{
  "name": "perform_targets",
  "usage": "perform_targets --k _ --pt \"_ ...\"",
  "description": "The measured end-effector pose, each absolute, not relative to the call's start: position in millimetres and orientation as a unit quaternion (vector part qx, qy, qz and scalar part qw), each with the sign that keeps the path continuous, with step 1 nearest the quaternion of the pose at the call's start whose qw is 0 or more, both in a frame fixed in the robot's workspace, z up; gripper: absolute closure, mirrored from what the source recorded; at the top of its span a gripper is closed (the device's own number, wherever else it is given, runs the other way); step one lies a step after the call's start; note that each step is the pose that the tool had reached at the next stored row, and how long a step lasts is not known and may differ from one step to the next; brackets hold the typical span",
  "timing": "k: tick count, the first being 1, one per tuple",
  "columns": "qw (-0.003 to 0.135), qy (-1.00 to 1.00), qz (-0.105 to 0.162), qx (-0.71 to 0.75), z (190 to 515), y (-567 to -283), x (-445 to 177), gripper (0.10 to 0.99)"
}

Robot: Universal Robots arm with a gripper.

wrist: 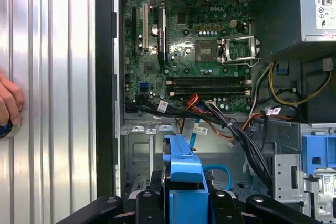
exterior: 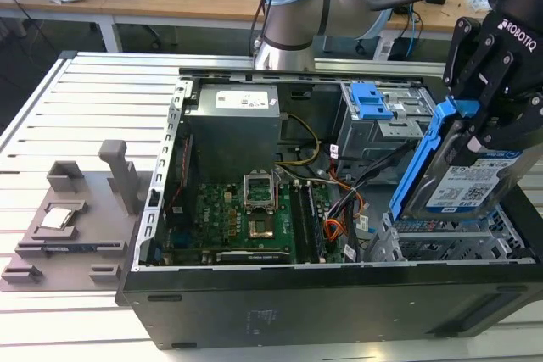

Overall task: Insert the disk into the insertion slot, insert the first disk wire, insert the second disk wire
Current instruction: 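Insert the disk into the insertion slot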

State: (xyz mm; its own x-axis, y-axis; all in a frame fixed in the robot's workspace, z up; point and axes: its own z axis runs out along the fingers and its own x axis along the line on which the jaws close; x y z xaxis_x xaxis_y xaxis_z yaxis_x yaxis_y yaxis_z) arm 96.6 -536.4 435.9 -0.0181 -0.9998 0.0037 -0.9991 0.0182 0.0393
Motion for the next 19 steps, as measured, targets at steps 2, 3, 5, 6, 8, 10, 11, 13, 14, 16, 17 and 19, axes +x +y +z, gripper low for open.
perform_targets --k 2,3,5,6,8,10,11,13,14,16,17,19 --pt "0.015 -0.713 -0.013 0.701 436 -536 97 0.722" --pt "0.015 -0.713 -0.012 0.701 436 -537 97 0.722" --pt "0.016 -0.713 -0.011 0.701 437 -537 97 0.722" --pt "0.016 -0.713 -0.011 0.701 439 -537 97 0.722" --pt "0.017 -0.712 -0.010 0.702 442 -537 97 0.722" --pt "0.017 -0.711 -0.010 0.703 443 -538 97 0.722" --pt "0.017 -0.710 -0.010 0.704 443 -538 97 0.722" --pt "0.017 -0.703 -0.010 0.711 443 -542 97 0.722" --pt "0.017 -0.701 -0.009 0.713 443 -544 97 0.722" --pt "0.017 -0.698 -0.009 0.716 443 -547 97 0.722" --pt "0.017 -0.695 -0.009 0.718 442 -548 97 0.722" --pt "0.017 -0.695 -0.010 0.719 442 -548 96 0.722"
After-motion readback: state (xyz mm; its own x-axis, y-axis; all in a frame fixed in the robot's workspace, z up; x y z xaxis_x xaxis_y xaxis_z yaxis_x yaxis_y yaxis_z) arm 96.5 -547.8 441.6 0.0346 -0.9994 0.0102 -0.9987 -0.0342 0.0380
